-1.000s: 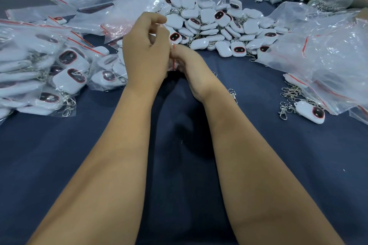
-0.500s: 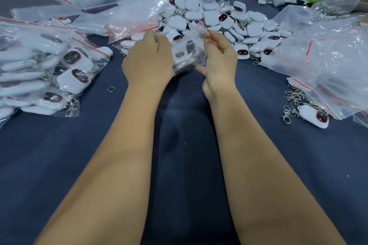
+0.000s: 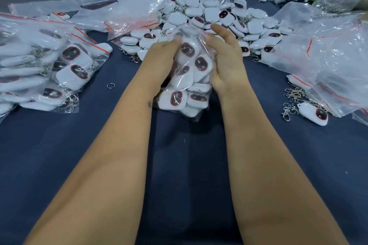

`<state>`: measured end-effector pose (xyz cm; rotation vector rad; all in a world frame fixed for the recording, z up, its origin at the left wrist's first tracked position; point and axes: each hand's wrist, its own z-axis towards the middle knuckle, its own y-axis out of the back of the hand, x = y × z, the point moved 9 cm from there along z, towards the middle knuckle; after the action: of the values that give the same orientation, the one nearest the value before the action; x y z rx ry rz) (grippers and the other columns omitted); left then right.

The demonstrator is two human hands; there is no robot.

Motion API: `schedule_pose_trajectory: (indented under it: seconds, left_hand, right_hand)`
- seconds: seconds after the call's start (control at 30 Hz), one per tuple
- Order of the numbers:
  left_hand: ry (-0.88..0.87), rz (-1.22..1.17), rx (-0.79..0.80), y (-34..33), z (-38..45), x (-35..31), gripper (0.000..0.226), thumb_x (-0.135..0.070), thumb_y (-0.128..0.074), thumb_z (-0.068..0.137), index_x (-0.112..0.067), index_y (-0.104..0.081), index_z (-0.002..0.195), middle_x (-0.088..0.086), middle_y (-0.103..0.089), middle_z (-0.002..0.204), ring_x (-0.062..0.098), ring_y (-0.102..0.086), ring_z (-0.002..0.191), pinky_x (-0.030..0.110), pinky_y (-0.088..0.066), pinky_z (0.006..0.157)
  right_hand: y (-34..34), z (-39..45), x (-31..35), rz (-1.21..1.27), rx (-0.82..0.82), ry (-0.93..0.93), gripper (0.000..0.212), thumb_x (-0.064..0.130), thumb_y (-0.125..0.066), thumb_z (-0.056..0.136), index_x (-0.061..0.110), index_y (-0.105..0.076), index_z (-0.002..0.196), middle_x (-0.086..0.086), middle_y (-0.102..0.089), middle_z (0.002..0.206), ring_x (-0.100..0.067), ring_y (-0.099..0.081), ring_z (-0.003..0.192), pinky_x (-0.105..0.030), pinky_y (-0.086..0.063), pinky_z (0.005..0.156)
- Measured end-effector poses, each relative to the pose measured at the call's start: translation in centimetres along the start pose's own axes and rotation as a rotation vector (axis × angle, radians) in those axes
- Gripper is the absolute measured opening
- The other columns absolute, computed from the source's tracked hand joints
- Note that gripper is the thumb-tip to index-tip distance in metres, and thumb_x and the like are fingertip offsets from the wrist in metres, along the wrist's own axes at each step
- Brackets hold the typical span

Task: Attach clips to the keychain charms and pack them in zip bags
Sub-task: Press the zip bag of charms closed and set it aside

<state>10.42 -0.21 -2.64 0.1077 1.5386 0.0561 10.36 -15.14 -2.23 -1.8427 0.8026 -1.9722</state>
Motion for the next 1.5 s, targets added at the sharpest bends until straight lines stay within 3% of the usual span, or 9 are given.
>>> schedule_pose_trajectory:
  seconds: [0.2, 0.27, 0.4, 0.57, 0.67, 0.87, 1.07, 1.23, 1.5]
  left_hand:
    - [0.146, -0.824, 0.305, -1.8, -0.8, -0.1, 0.051, -0.037, -0.037, 0.099, -0.001, -0.066, 0.121, 0.022, -0.067, 0.12, 0.035, -0.066, 0.111, 0.048, -0.053, 0.095]
    - [0.115, -0.884, 0.322, -1.4, -0.8, -0.5, 0.05, -0.036, -0.038, 0.097, -0.003, -0.075, 0.106, 0.02, -0.069, 0.116, 0.034, -0.068, 0.108, 0.044, -0.057, 0.088]
    - [0.096, -0.787, 0.315, -1.0, -0.6, -0.8, 0.064, -0.053, -0.038, 0.099, -0.002, -0.053, 0.136, 0.024, -0.056, 0.137, 0.037, -0.057, 0.124, 0.048, -0.049, 0.102]
    - [0.053, -0.208, 0.312, -1.6, -1.0, 0.1, 0.019, -0.011, -0.061, 0.092, -0.009, -0.064, 0.11, 0.005, -0.072, 0.095, 0.022, -0.064, 0.09, 0.037, -0.052, 0.086]
    - [0.054, -0.324, 0.34, -1.4, -1.2, 0.1, 0.037, 0.004, -0.064, 0.081, -0.004, -0.062, 0.118, 0.007, -0.07, 0.094, 0.02, -0.066, 0.084, 0.038, -0.054, 0.086]
    - [0.14, -0.532, 0.167, -1.1, -0.4, 0.4, 0.037, -0.04, -0.054, 0.096, -0.015, -0.073, 0.077, 0.006, -0.073, 0.074, 0.019, -0.071, 0.065, 0.029, -0.057, 0.058]
    - [0.059, -0.365, -0.086, 0.8, 0.4, 0.9, 0.023, -0.025, -0.049, 0.103, -0.014, -0.069, 0.103, 0.0, -0.073, 0.079, 0.016, -0.069, 0.067, 0.033, -0.058, 0.067]
    - [0.166, -0.727, -0.065, 0.3, 0.3, 1.4, 0.048, -0.033, -0.051, 0.101, -0.014, -0.074, 0.063, 0.008, -0.073, 0.073, 0.024, -0.071, 0.066, 0.035, -0.058, 0.062]
    - [0.038, -0.68, -0.282, 2.9, 0.4, 1.6, 0.016, -0.008, -0.056, 0.097, -0.012, -0.059, 0.082, -0.001, -0.065, 0.063, 0.011, -0.061, 0.054, 0.021, -0.052, 0.055]
  right_hand:
    - [0.3, 0.3, -1.3, -0.188, 0.004, -0.087, 0.011, 0.015, -0.065, 0.092, 0.005, -0.069, 0.087, -0.007, -0.073, 0.077, -0.018, -0.069, 0.068, -0.032, -0.059, 0.066]
    - [-0.1, 0.2, -1.4, -0.16, 0.032, -0.09, 0.015, 0.015, -0.063, 0.094, 0.005, -0.068, 0.085, -0.011, -0.072, 0.082, -0.023, -0.068, 0.074, -0.039, -0.058, 0.08]
    - [-0.5, 0.0, -0.7, 0.023, 0.062, -0.046, 0.017, 0.011, -0.057, 0.097, 0.004, -0.063, 0.082, -0.013, -0.066, 0.083, -0.025, -0.063, 0.078, -0.046, -0.051, 0.092]
    - [-1.2, -0.4, -0.3, 0.153, 0.136, -0.044, 0.019, 0.014, -0.052, 0.098, 0.0, -0.057, 0.109, -0.025, -0.056, 0.114, -0.038, -0.055, 0.107, -0.059, -0.037, 0.109]
    - [-1.2, -0.3, -0.5, 0.131, 0.142, -0.052, 0.019, 0.015, -0.051, 0.1, 0.0, -0.06, 0.109, -0.028, -0.057, 0.118, -0.042, -0.055, 0.112, -0.059, -0.039, 0.108]
    - [-0.6, 0.3, -1.0, 0.106, 0.082, -0.052, 0.019, 0.001, -0.056, 0.095, -0.002, -0.06, 0.113, -0.021, -0.061, 0.101, -0.032, -0.056, 0.097, -0.053, -0.045, 0.101]
    - [0.6, 0.7, -2.4, 0.115, -0.023, -0.139, 0.009, 0.008, -0.066, 0.091, -0.001, -0.063, 0.093, -0.012, -0.07, 0.077, -0.026, -0.066, 0.074, -0.053, -0.051, 0.097]
    - [1.3, 0.5, -2.0, 0.048, -0.057, -0.131, 0.004, 0.004, -0.064, 0.092, 0.001, -0.065, 0.089, -0.008, -0.069, 0.073, -0.018, -0.066, 0.066, -0.034, -0.06, 0.074]
    - [1.3, 0.1, -1.5, 0.015, -0.09, -0.1, 0.005, 0.002, -0.065, 0.091, 0.0, -0.066, 0.087, -0.006, -0.065, 0.069, -0.013, -0.058, 0.061, -0.027, -0.056, 0.07]
